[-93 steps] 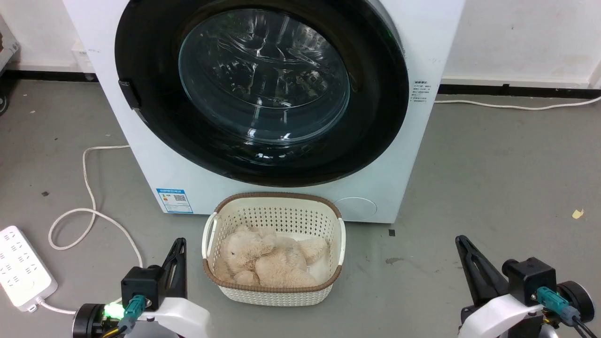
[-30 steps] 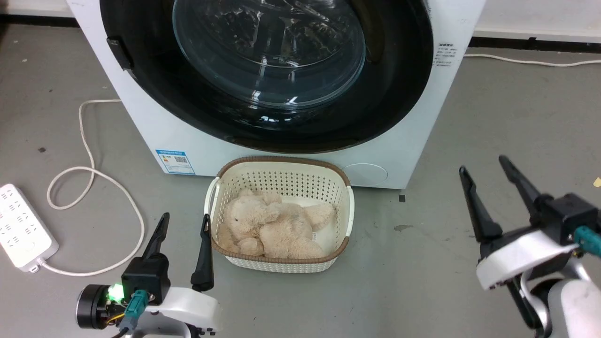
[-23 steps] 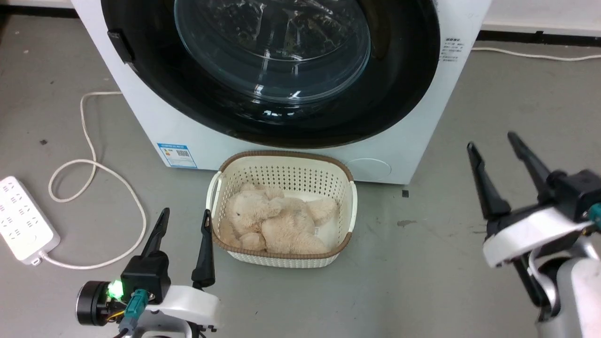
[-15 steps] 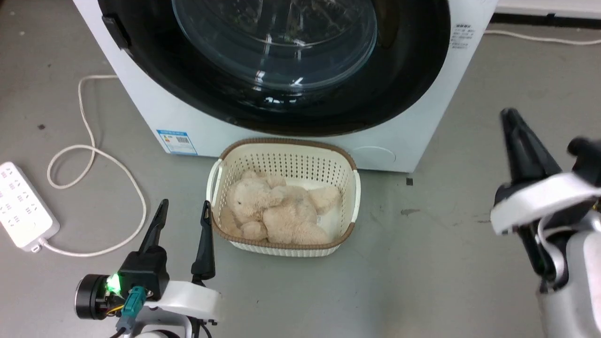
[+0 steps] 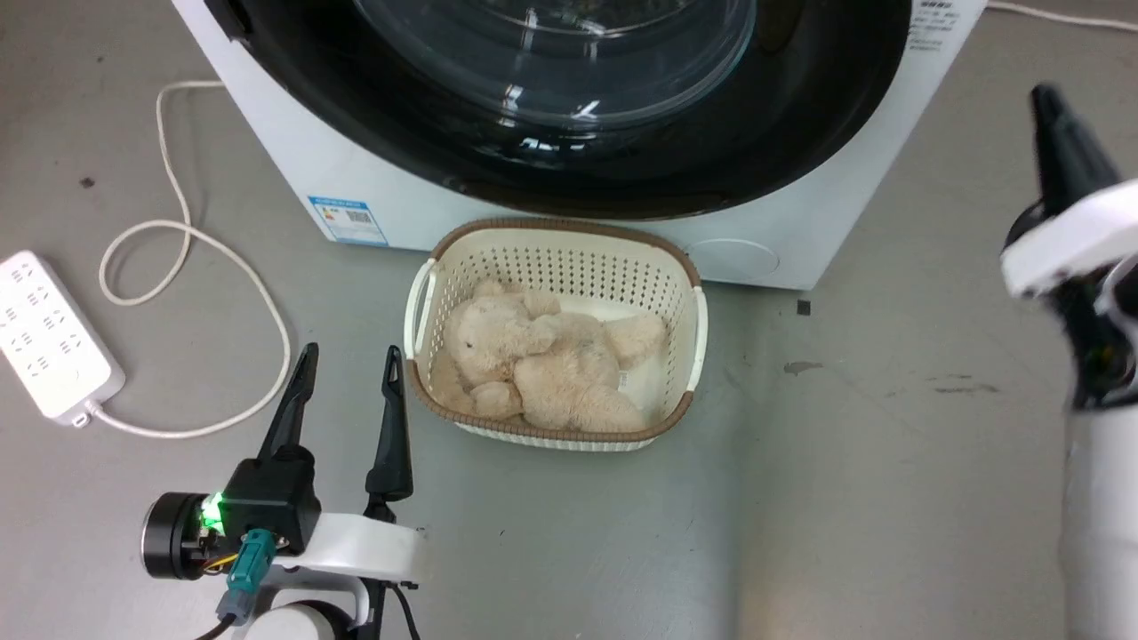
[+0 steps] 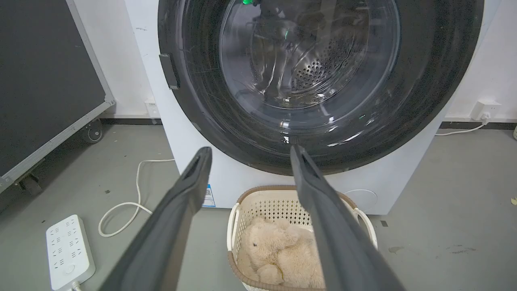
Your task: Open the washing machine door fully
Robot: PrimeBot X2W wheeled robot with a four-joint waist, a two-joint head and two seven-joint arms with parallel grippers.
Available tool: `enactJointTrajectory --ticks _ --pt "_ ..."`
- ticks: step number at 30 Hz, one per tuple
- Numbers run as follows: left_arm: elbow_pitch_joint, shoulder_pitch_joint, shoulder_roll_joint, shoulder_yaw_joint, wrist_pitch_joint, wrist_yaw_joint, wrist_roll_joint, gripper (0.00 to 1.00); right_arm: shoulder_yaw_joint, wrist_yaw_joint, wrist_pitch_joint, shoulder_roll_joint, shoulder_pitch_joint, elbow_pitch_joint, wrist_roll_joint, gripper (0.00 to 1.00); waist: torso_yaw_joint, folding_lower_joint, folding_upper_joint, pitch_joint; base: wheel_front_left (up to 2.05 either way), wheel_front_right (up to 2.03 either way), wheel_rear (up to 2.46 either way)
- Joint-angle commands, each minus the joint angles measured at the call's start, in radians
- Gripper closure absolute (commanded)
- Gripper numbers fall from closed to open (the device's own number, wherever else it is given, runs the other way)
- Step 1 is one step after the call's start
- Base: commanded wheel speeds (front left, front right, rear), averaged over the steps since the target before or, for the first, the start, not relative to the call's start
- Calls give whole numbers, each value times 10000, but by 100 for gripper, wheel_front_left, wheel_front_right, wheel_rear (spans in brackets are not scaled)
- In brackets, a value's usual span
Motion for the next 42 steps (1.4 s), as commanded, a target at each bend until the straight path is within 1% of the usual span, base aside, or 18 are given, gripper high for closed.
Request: enactJointTrajectory --ticks 1,12,19,28,34,37,39,42 --pt "-75 -148 2 -34 -95 72 -70 0 -185 -3 132 31 -475 203 179 100 64 -1 0 98 0 0 0" --pt "-221 -357 2 -236 -325 215 -166 0 -1899 -4 2151 51 -2950 2288 922 100 395 -1 0 663 0 0 0" --pt "-342 -503 2 -323 -471 327 -199 0 -2800 -5 3498 114 -4402 3253 1504 100 589 -1 0 1042 0 0 0" --pt "-483 -643 2 -494 -659 455 -253 0 -3820 -6 4785 -10 -5922 4465 1548 100 850 -1 0 1435 0 0 0" --pt "-578 -733 2 -602 -784 525 -291 0 -4387 -6 5352 0 -6833 4982 1501 100 1005 -1 0 1699 0 0 0" --pt "-604 -765 2 -639 -825 558 -309 0 -4543 -6 5511 7 -7071 5123 1466 100 1055 -1 0 1784 0 0 0" --pt "-665 -854 2 -721 -930 627 -334 0 -4836 -6 6044 82 -7463 5436 1470 100 1128 -1 0 1984 0 0 0" --pt "-660 -859 3 -751 -972 650 -335 0 -4910 -7 6315 124 -7465 5519 1535 100 1144 -1 0 1986 0 0 0"
